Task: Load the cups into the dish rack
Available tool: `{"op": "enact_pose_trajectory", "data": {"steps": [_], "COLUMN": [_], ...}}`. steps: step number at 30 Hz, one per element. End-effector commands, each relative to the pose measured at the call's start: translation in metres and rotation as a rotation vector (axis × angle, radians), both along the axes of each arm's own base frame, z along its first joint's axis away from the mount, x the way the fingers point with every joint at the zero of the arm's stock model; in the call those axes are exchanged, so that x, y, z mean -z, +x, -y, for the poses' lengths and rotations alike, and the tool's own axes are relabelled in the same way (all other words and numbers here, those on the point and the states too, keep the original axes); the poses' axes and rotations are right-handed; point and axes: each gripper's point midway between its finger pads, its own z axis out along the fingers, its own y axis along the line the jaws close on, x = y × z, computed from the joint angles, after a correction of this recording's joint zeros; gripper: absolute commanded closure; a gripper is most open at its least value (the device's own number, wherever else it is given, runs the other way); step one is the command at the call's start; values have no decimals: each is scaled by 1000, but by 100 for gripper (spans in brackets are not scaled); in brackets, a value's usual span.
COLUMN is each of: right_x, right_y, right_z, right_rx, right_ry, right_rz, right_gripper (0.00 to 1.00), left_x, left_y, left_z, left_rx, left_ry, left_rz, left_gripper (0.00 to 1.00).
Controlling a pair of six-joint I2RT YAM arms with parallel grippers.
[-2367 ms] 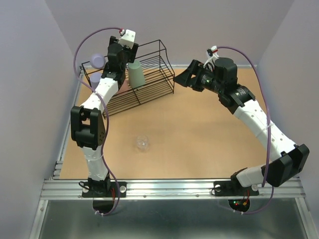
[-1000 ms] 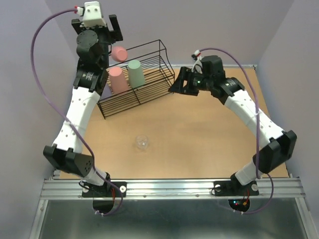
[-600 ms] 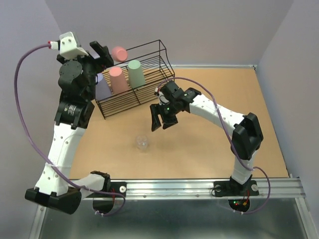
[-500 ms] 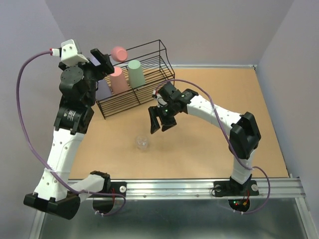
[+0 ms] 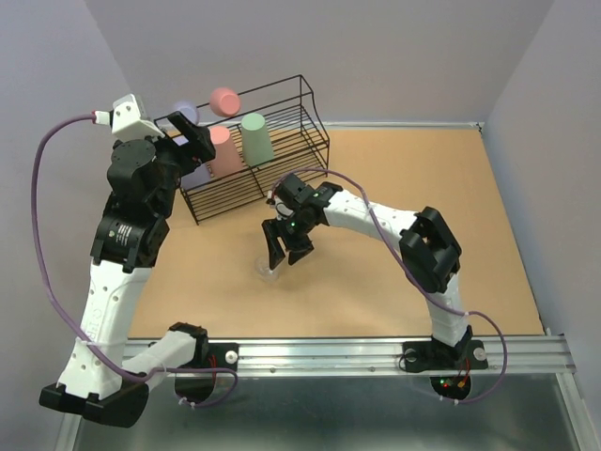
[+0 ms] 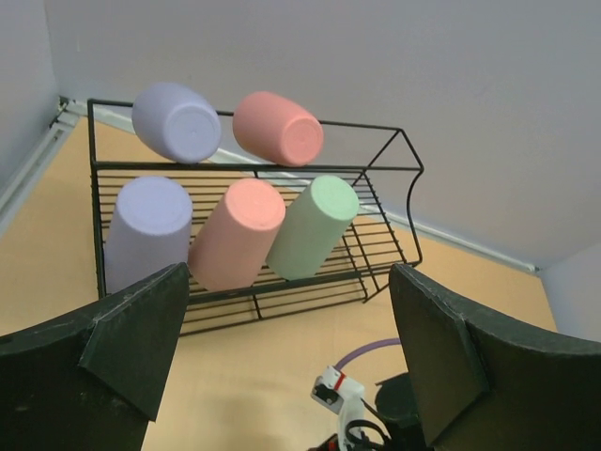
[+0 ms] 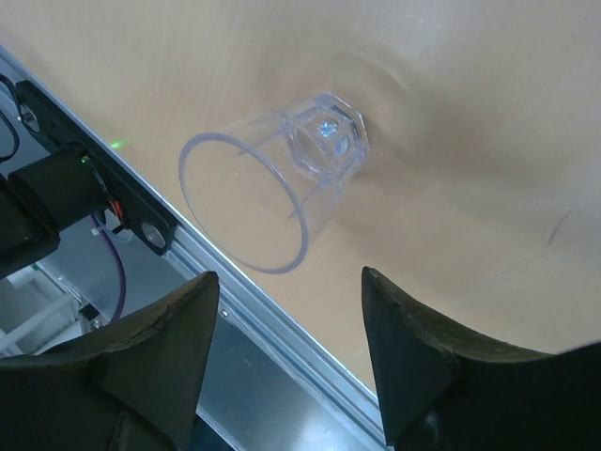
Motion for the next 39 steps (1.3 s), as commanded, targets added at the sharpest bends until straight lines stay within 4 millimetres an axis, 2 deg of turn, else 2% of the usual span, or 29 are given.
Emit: {"op": "enact_pose_trajectory", "data": {"steps": [1, 5, 7, 12, 16, 19, 23, 26, 27, 31, 33, 38, 39], "right_x": [-24, -13, -5, 12, 25, 27, 26, 17, 11, -4, -12, -45, -50], "right_y": [12, 16, 18, 22, 22, 23, 25, 29, 31, 34, 34, 41, 41], "right_z": [-31, -32, -31, -23, -14, -12, -12, -14, -16, -23, -27, -36, -37], "right_rx": [-2, 20, 31, 53, 62, 66, 76, 87, 90, 96, 98, 116, 123], "right_ry": [107, 87, 66, 10, -34, -42, -48, -36, -23, 14, 36, 102, 109], "right_rz": [57, 55, 55, 78, 83, 88, 103, 123, 132, 139, 135, 172, 180], "right_gripper": [34, 39, 45, 71, 83, 93, 94, 89, 72, 46, 39, 33, 32], "left_x": [-13, -14, -15, -11, -6, -6, -7, 1, 3, 9, 12, 20, 29], "left_y": [-11, -14, -15, -16, -16, -16, -14, -18, -19, -27, -30, -37, -40], "left_z": [5, 6, 7, 11, 14, 17, 26, 34, 35, 32, 31, 31, 30], "left_rx": [32, 46, 55, 76, 93, 111, 166, 217, 227, 226, 226, 240, 240], "left_ry": [-48, -44, -47, -44, -42, -41, -8, 18, 23, 30, 36, 58, 61], "left_rz": [16, 21, 23, 7, -10, -13, -24, -60, -67, -77, -86, -133, -173], "left_gripper": [1, 1, 1, 1, 1, 1, 1, 1, 1, 1, 1, 1, 1]}}
